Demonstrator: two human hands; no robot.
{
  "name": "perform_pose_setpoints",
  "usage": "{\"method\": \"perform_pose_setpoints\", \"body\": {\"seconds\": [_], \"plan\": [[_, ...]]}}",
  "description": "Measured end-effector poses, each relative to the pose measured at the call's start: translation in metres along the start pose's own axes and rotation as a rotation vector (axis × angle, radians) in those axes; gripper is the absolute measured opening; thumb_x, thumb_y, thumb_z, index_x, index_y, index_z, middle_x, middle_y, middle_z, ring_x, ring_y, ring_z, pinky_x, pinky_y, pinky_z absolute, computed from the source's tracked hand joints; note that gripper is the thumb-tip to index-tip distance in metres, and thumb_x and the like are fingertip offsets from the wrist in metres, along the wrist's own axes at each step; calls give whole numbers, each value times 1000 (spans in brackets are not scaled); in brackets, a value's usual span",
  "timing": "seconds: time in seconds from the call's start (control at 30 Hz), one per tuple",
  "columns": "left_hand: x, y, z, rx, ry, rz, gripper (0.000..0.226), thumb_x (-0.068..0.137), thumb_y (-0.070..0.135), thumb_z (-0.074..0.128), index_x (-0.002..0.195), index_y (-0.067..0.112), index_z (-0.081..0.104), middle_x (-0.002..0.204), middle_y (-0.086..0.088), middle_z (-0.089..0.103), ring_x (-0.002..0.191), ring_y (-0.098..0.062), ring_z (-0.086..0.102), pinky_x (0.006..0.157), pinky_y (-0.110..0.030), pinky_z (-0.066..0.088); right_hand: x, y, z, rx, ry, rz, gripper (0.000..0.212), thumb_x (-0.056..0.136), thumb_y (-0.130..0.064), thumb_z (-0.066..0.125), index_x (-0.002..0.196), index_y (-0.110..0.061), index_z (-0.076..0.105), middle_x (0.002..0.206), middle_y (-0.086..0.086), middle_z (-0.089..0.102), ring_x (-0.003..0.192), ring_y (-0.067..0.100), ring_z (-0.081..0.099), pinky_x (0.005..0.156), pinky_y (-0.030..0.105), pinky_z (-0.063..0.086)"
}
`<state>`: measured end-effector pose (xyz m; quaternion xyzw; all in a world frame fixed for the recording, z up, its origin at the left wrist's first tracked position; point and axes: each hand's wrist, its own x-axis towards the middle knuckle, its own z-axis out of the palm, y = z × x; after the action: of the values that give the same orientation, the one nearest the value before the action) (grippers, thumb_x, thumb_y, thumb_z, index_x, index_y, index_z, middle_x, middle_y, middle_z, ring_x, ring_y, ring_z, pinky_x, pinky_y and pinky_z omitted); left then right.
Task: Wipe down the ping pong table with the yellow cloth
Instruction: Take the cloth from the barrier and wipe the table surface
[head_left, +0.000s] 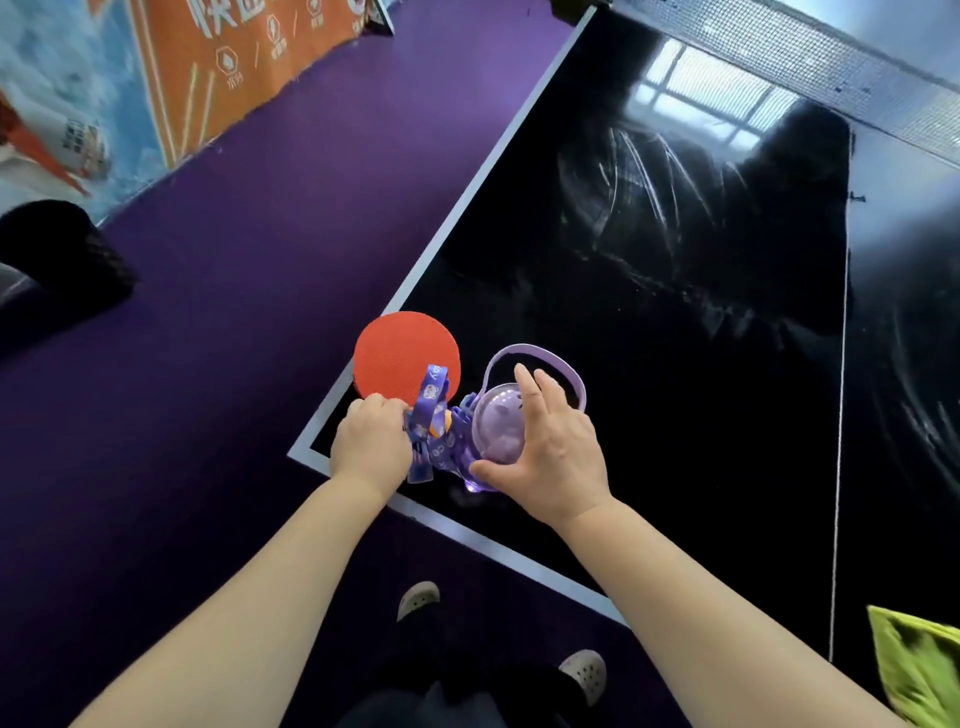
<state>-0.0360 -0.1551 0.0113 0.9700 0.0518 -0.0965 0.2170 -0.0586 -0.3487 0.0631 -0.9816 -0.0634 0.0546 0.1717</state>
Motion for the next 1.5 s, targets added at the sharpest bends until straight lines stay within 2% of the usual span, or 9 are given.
{"method": "perform_pose_setpoints", "body": {"seconds": [0.1,0.2,0.3,0.47,0.6,0.7,1.0,1.23,1.5], "plan": [[12,1,5,24,-53,53,15,85,8,48,93,8,60,88,-4,47,92,-26,45,66,-31,30,2,2,2,-7,55,-26,102,64,-55,80,147,-18,33,141,2,44,119,21,51,97,37,42],[19,1,10,-40,-44,144,20,83,5,52,98,10,64,94,-7,56,93,-27,45,71,-34,36,-1,8,7,18,145,-49,96,54,-49,85,134,-14,45,125,6,55,102,24,60,81,42,52],[26,0,17,4,-36,255,24,77,2,59,100,7,66,95,-9,59,91,-30,47,75,-37,38,-15,16,6,51,213,-53,95,51,-44,87,131,-10,48,122,8,56,91,23,60,73,35,49],[35,15,22,255,-155,292,24,83,21,58,105,12,57,108,-5,53,103,-26,43,86,-34,36,-40,31,6,76,241,-1,94,54,-47,81,133,-15,42,127,5,52,94,20,56,81,33,44],[38,26,31,350,-117,331,25,85,35,55,104,19,57,105,-2,51,101,-24,42,85,-32,33,-57,43,4,106,268,79,97,52,-44,85,133,-16,40,127,6,53,92,12,47,79,35,46],[35,34,40,398,-98,364,22,86,34,53,101,18,57,101,-2,53,101,-25,43,86,-33,33,-67,52,3,134,287,112,94,53,-45,81,133,-17,40,127,5,53,94,18,54,79,39,50],[1,78,68,277,-34,414,26,58,22,78,74,9,63,85,-8,59,86,-34,49,73,-42,38,-105,95,-8,168,329,176,90,57,-54,72,133,-17,40,128,5,53,96,22,58,81,38,49],[-44,158,98,162,-39,581,37,62,42,77,85,17,65,106,0,54,110,-25,40,92,-40,33,-156,168,-36,105,338,258,99,50,-43,88,133,-15,43,126,6,55,94,23,59,81,38,48],[-84,251,154,50,-276,760,50,61,61,63,93,23,68,108,6,55,119,-18,37,94,-29,28,-216,269,-69,81,287,346,94,51,-43,82,133,-11,49,127,6,55,102,25,58,87,33,39]]}}
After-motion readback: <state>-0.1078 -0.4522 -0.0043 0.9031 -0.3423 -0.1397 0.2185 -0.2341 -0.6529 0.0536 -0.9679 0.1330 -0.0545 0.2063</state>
